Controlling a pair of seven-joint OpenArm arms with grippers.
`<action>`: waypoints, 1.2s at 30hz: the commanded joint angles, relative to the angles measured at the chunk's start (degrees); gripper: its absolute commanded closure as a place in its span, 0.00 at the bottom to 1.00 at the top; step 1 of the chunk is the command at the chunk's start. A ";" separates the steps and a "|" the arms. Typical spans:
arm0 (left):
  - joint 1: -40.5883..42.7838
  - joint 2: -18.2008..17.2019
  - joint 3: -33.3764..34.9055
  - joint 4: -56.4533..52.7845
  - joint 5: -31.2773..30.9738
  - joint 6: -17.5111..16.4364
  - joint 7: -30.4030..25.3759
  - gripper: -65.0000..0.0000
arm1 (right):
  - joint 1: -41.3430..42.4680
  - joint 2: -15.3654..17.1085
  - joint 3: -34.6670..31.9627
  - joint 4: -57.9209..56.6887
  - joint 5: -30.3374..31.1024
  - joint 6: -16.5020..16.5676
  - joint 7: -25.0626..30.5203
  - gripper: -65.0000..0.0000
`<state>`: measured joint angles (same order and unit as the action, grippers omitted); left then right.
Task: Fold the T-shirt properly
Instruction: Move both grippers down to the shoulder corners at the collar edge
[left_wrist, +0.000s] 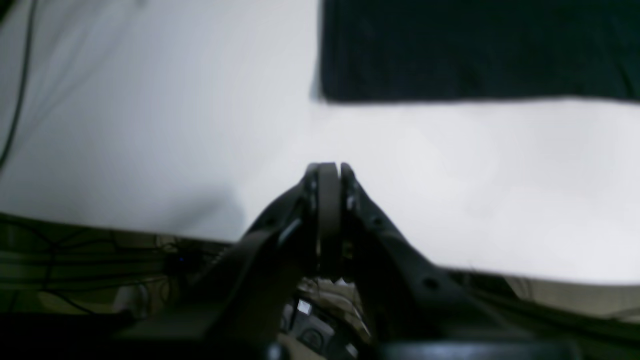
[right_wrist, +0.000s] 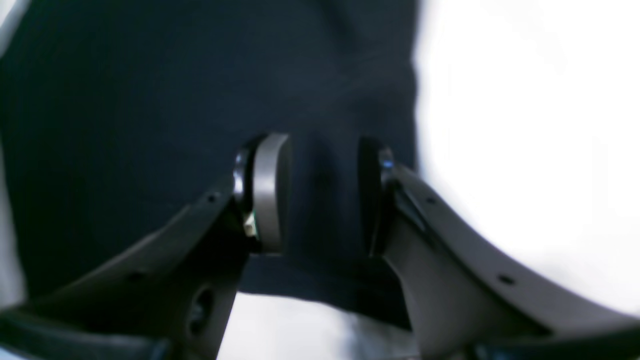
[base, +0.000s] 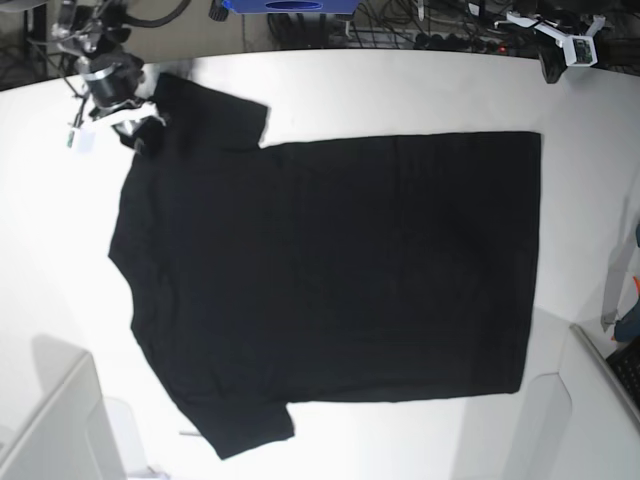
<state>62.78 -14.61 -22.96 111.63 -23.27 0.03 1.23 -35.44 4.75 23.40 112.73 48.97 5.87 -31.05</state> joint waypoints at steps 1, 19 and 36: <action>1.17 0.06 -0.38 0.67 -0.25 0.27 -1.02 1.00 | -0.21 1.62 0.38 0.20 3.03 0.33 1.47 0.66; -2.52 -2.66 -0.38 -2.58 -17.74 0.10 -0.93 0.38 | 2.17 10.85 0.29 -16.33 19.21 0.51 -4.25 0.36; -9.03 -4.77 -0.47 -9.96 -28.12 -6.41 -0.93 0.38 | 3.05 8.48 -3.31 -20.02 10.24 6.66 -4.60 0.52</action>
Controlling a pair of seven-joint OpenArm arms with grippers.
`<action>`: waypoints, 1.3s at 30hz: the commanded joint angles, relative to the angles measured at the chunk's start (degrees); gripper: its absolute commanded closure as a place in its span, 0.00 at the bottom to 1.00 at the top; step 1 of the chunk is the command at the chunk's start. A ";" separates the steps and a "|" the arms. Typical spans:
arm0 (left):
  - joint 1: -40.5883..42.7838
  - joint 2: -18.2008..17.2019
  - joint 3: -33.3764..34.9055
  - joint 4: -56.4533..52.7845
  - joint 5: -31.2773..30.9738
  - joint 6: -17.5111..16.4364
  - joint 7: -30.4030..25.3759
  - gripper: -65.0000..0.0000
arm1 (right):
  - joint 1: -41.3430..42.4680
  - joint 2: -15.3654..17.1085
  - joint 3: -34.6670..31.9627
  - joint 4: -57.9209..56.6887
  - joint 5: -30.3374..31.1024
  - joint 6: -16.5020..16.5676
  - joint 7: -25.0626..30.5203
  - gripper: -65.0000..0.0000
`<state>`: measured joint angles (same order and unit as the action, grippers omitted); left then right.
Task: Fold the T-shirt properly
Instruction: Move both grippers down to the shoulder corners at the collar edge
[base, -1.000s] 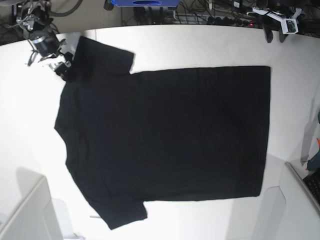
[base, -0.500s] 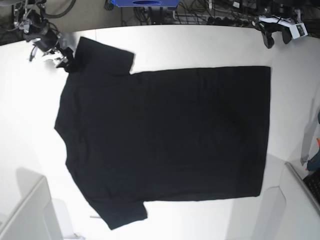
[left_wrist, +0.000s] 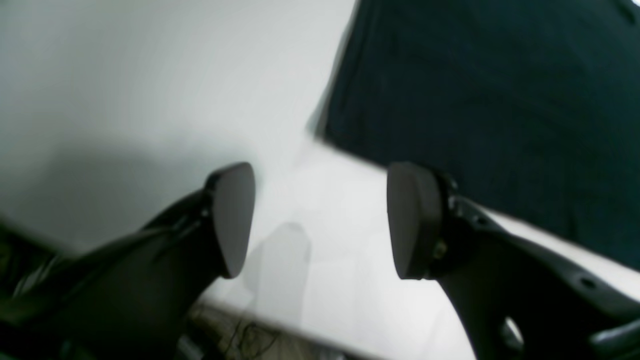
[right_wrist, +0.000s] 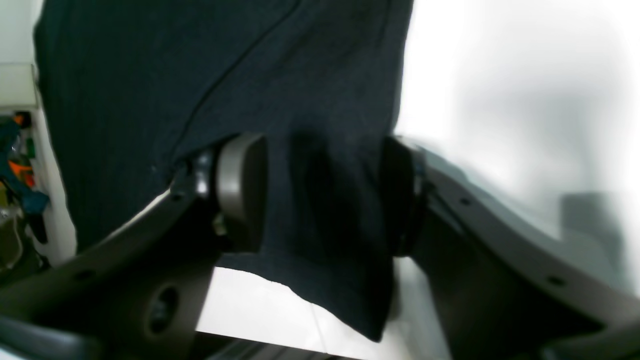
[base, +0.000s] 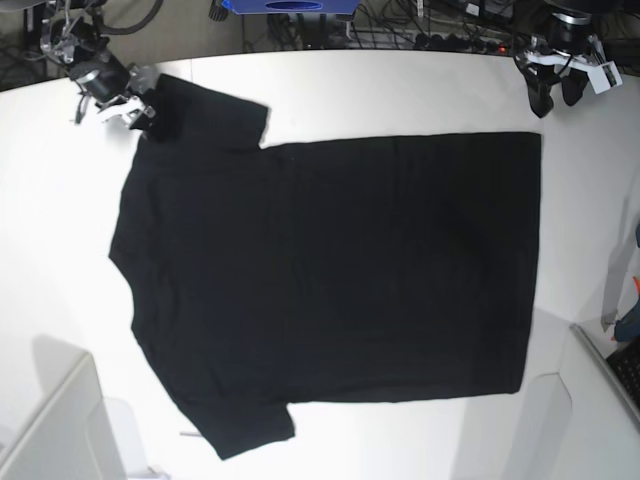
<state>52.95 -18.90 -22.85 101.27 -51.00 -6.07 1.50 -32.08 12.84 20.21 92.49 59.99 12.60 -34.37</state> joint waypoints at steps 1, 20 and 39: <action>0.28 -0.49 -0.58 -0.13 -0.38 -0.31 -1.19 0.38 | -0.32 0.30 -0.65 0.22 -1.22 -0.07 -1.28 0.54; -16.42 -0.23 -6.20 -7.34 -8.65 -0.57 22.37 0.38 | 0.03 -0.84 -0.47 0.13 -1.83 -0.07 -1.19 1.00; -23.72 3.20 -6.12 -14.20 -8.56 -0.57 30.81 0.70 | 0.12 -0.84 -0.47 0.13 -1.83 -0.07 -1.19 1.00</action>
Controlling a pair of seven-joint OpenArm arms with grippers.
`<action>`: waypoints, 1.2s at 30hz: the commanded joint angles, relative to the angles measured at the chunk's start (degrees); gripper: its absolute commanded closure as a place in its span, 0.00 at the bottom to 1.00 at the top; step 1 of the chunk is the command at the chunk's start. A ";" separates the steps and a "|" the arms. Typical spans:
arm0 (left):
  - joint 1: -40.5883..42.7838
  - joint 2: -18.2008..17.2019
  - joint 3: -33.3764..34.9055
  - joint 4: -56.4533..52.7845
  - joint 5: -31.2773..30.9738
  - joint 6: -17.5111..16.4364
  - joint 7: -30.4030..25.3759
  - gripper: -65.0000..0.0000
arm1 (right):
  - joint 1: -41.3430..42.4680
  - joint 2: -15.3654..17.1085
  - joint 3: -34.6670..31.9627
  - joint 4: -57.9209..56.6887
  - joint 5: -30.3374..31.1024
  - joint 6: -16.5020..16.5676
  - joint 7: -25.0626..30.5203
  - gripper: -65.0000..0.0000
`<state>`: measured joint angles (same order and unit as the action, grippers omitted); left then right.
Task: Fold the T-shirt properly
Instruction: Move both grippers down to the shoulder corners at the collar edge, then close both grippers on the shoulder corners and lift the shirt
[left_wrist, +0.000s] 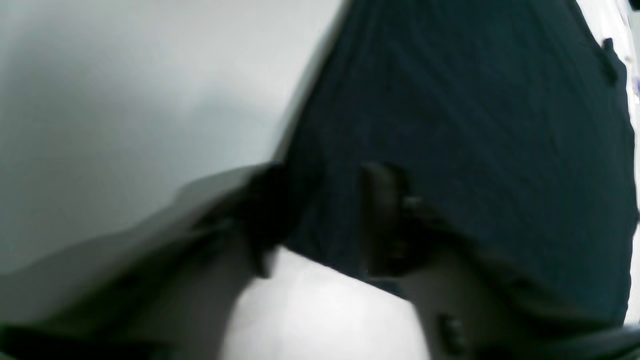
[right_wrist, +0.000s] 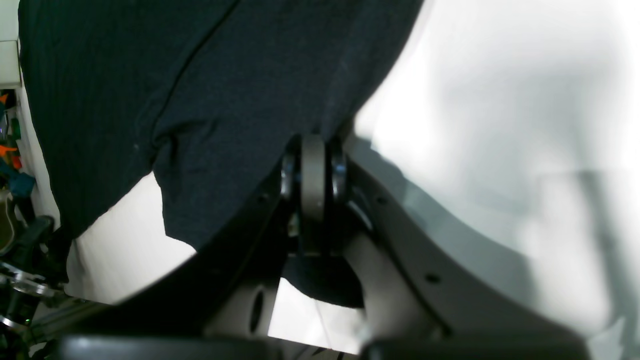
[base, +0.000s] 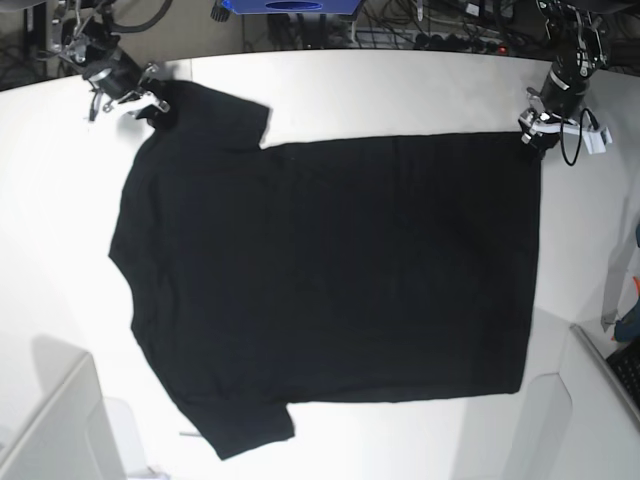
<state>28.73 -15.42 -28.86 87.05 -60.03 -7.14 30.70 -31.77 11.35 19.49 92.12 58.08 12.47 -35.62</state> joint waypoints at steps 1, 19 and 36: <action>0.06 -0.27 -0.10 -0.50 0.47 0.50 1.61 0.77 | -0.19 0.65 0.25 0.50 0.07 0.06 0.06 1.00; 7.88 -3.26 2.80 7.68 0.56 0.50 1.70 1.00 | -5.46 0.21 4.21 3.93 0.16 0.15 0.23 1.00; 19.31 -4.40 1.13 21.48 0.12 0.59 1.70 1.00 | -15.04 -1.29 4.82 20.28 0.42 0.15 0.06 1.00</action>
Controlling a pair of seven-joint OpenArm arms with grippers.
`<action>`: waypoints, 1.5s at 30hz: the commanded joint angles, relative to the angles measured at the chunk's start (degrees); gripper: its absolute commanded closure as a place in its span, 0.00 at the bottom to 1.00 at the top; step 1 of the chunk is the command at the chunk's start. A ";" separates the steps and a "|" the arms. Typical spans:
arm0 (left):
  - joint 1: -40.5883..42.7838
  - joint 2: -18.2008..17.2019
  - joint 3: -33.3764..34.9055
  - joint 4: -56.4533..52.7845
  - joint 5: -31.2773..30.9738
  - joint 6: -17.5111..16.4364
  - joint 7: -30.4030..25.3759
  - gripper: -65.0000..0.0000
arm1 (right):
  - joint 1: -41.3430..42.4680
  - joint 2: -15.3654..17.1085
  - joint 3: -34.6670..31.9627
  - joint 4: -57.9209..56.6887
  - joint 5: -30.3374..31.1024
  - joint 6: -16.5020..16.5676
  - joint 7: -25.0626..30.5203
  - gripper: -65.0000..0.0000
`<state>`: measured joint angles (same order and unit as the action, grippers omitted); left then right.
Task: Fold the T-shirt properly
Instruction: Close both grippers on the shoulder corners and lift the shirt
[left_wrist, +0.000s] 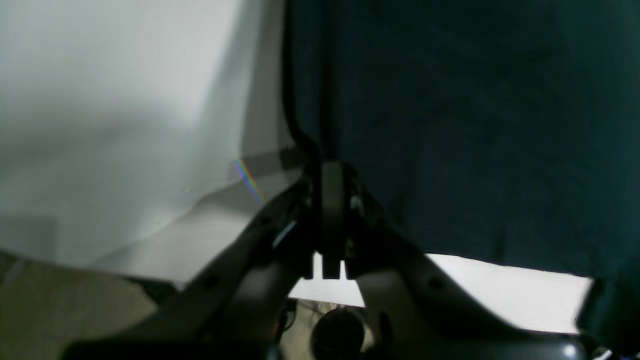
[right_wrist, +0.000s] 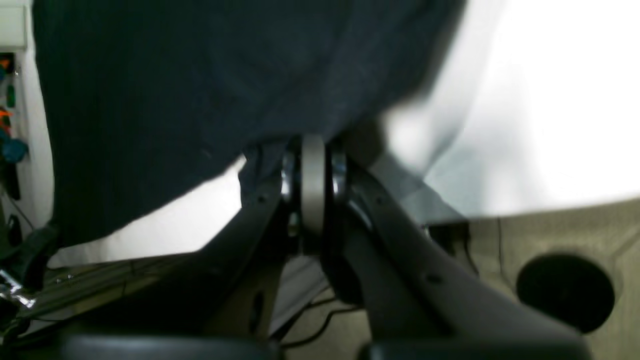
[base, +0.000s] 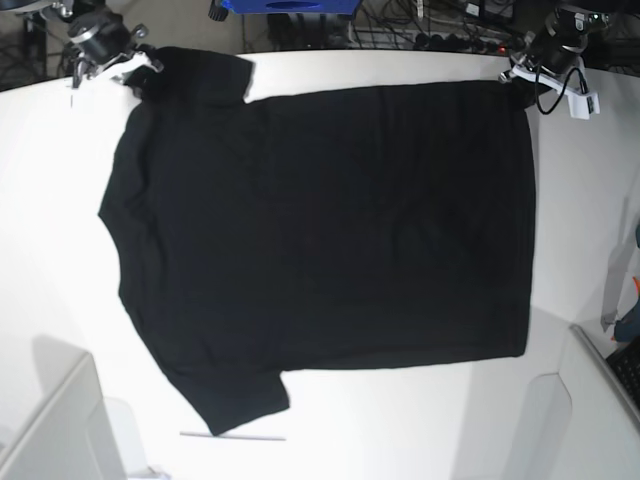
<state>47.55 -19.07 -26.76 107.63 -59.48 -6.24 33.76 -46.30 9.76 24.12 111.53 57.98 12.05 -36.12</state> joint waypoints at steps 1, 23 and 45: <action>0.76 -0.67 -2.29 1.68 -0.43 -0.31 -1.36 1.00 | 0.19 0.31 0.28 0.87 0.62 0.47 0.56 1.00; -27.20 4.08 -14.51 2.30 5.11 -0.05 30.11 1.00 | 37.91 -1.98 4.94 -9.68 0.09 -10.78 -26.26 1.00; -46.80 6.37 -14.34 -14.40 14.78 -0.05 34.15 1.00 | 60.33 1.89 -0.08 -35.96 -10.37 -11.22 -18.52 1.00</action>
<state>1.39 -11.73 -40.84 92.29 -43.94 -6.04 68.62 12.12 10.87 23.94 74.63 46.44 0.45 -55.59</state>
